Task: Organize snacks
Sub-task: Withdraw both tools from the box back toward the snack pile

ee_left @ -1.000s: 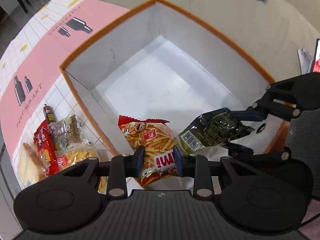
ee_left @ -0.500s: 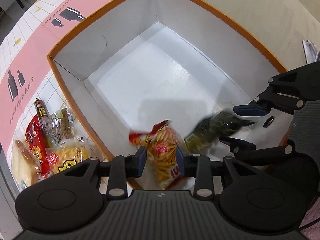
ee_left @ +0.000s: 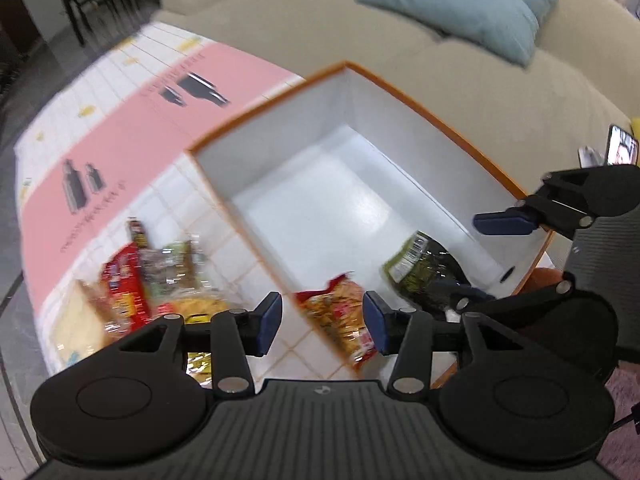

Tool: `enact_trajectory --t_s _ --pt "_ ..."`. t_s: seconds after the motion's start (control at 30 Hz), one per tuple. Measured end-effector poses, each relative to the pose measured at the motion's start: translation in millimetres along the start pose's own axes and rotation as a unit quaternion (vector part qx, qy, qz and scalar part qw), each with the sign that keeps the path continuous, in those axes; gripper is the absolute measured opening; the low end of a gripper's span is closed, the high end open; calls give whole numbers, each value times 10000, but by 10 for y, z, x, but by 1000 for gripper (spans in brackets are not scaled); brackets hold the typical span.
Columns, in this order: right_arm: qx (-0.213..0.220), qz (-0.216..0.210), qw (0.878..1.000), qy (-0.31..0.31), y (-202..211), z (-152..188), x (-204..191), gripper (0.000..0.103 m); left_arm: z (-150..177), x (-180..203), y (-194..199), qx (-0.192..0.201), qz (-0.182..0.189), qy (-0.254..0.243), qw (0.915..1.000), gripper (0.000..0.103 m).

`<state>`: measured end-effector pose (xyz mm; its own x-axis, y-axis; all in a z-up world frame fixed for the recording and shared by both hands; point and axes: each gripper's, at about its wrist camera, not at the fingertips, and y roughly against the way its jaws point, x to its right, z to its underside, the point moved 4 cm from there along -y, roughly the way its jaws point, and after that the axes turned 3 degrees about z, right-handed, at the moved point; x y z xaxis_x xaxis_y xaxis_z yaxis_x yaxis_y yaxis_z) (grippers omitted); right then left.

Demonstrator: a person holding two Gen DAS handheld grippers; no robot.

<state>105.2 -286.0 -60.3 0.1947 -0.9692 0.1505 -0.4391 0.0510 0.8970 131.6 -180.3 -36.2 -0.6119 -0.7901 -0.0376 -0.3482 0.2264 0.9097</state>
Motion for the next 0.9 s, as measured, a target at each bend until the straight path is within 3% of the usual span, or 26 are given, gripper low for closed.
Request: enact_trajectory --t_s 0.23,0.53,0.67,0.9 --pt "740 129 9957 -537 345 -37 -296 54 283 -300 376 499 -238 417 9976 55" --pt "1591 -193 9816 -1038 549 -162 -835 58 745 -813 599 911 -737 1090 9871 58" --pt "1582 -293 9808 -1105 510 -144 -1072 61 986 -1013 481 602 -756 1390 9856 59" --pt "1170 -730 9870 -822 322 -68 -1523 61 1350 -1323 169 -10 -677 1789 9815 59"
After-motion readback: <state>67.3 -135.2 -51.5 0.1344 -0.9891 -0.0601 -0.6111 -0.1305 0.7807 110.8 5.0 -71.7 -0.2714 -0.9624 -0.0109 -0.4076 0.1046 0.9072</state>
